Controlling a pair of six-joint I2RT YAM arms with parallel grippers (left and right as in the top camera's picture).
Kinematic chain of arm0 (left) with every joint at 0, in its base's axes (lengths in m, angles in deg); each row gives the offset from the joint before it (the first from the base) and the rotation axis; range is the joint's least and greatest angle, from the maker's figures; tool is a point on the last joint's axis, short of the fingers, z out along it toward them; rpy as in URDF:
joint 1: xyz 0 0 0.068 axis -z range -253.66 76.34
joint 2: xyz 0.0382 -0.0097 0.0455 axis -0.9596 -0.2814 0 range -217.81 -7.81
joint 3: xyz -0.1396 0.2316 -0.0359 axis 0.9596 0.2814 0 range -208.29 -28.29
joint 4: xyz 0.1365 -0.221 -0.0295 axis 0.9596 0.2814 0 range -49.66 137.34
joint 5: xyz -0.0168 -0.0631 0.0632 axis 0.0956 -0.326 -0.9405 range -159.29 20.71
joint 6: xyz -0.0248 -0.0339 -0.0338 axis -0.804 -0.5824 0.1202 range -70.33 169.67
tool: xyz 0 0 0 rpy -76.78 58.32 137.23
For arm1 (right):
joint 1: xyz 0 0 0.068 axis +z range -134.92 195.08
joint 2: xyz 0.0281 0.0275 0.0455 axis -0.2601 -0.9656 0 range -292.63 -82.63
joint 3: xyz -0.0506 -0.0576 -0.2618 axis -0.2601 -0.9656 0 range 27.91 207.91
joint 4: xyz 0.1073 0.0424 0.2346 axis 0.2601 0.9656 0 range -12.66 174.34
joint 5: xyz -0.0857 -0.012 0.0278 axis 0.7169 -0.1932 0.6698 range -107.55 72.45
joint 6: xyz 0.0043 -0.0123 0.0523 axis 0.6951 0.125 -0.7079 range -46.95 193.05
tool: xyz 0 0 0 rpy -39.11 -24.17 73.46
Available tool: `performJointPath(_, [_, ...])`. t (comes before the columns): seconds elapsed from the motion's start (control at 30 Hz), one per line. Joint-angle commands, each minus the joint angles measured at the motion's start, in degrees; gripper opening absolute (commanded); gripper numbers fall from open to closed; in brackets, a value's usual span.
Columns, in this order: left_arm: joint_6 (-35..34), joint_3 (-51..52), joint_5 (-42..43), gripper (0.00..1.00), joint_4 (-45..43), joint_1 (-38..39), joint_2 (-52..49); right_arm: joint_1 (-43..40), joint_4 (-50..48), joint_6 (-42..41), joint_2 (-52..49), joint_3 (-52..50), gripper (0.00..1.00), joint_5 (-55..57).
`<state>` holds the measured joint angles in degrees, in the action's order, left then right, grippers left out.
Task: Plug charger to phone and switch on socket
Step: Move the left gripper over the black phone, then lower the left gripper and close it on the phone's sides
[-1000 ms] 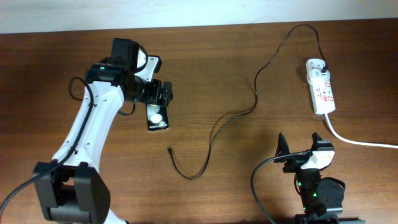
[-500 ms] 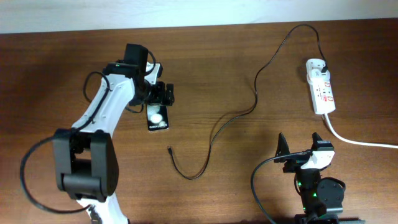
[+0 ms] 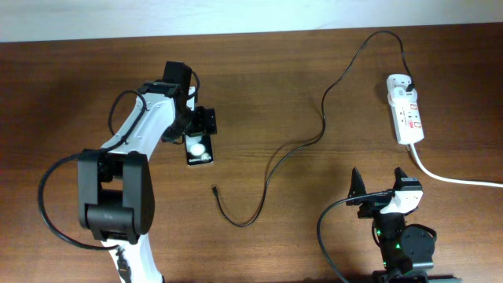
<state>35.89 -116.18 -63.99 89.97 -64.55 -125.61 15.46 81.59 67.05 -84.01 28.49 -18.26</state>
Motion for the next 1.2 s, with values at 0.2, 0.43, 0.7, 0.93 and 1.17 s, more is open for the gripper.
performJointPath(0.2, [-2.7,-0.9,-0.9,0.99,-1.0,0.0,-4.3,0.4,0.3,-0.2,0.2,-0.3,0.99,0.5])
performJointPath(0.43, [-2.7,0.1,-0.9,0.99,-2.1,0.0,-4.3,0.4,0.3,-0.2,0.2,-0.3,0.99,0.5])
performJointPath(0.7, [-2.7,1.6,-0.9,0.99,-4.2,0.0,-4.4,0.4,0.3,-0.2,0.2,-0.3,0.99,0.5])
performJointPath(0.93, [-3.6,3.7,-4.5,0.99,-6.4,1.0,-4.5,0.4,0.3,-0.2,0.2,-0.3,0.99,0.5])
performJointPath(1.17, [-3.5,3.7,-4.5,0.99,-8.7,1.0,-4.5,0.4,0.3,-0.2,0.2,-0.3,0.99,0.5])
